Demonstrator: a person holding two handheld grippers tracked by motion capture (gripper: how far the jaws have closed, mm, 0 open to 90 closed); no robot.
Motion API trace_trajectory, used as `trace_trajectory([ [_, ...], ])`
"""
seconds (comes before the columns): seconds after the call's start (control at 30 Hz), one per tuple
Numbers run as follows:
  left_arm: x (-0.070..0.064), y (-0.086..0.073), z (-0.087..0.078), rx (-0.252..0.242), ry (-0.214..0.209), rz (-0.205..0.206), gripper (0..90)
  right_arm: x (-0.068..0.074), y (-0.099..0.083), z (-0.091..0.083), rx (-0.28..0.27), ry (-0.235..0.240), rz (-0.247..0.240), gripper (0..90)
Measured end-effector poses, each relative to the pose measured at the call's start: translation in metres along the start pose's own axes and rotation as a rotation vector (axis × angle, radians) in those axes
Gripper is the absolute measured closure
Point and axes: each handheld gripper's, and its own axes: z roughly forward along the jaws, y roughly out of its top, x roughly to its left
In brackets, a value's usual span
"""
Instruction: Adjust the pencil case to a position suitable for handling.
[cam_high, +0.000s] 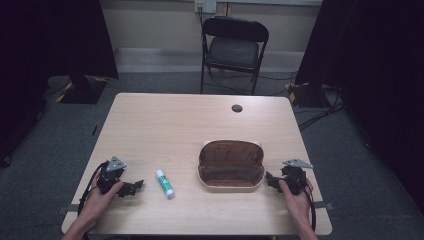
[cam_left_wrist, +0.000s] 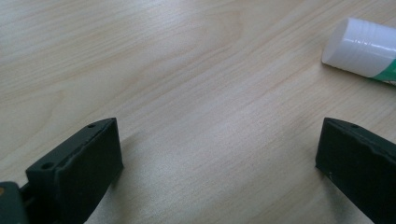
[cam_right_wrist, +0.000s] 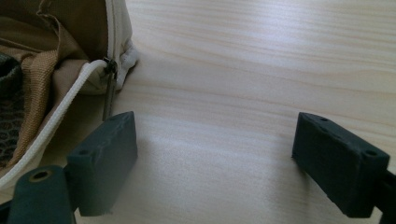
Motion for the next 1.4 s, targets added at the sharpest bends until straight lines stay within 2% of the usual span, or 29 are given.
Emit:
trace_trajectory([
  [0.2, 0.001, 0.002, 0.002, -0.001, -0.009, 0.013, 0.0, 0.001, -0.004, -0.005, 0.000, -0.009, 0.012, 13.5],
  [0.33, 0.001, 0.002, 0.002, 0.002, -0.007, 0.017, 0.0, -0.002, -0.006, -0.007, -0.001, 0.010, 0.004, 14.5],
  [0.4, 0.001, 0.002, 0.002, 0.002, -0.007, 0.017, 0.0, -0.003, -0.005, -0.009, 0.012, 0.015, -0.007, 20.0],
  [0.5, 0.001, 0.002, 0.002, 0.001, -0.008, 0.014, 0.0, -0.003, -0.005, -0.012, 0.022, 0.028, -0.018, 21.5],
  [0.57, 0.000, 0.002, 0.002, -0.001, -0.006, 0.011, 0.0, -0.003, -0.005, -0.017, 0.031, 0.052, -0.017, 24.2],
  [0.7, 0.000, 0.002, 0.002, -0.001, -0.005, 0.012, 0.1, -0.004, -0.001, -0.031, 0.000, 0.085, -0.006, 27.2],
  [0.8, 0.000, 0.002, 0.002, -0.001, -0.006, 0.013, 0.1, -0.004, 0.006, -0.045, -0.013, 0.097, -0.039, 27.6],
  [0.9, 0.001, 0.002, 0.003, -0.001, -0.009, 0.012, 0.0, -0.004, 0.009, -0.053, -0.034, 0.112, -0.047, 28.4],
  [1.03, 0.001, 0.002, 0.002, 0.000, -0.010, 0.013, 0.0, 0.001, 0.016, -0.054, -0.051, 0.147, -0.042, 30.3],
  [1.2, 0.000, 0.002, 0.002, 0.000, -0.008, 0.013, 0.0, 0.013, 0.032, -0.053, -0.086, 0.188, -0.073, 31.1],
  [1.4, 0.000, 0.002, 0.003, -0.001, -0.009, 0.011, 0.0, 0.023, 0.046, -0.045, -0.109, 0.226, -0.086, 30.7],
])
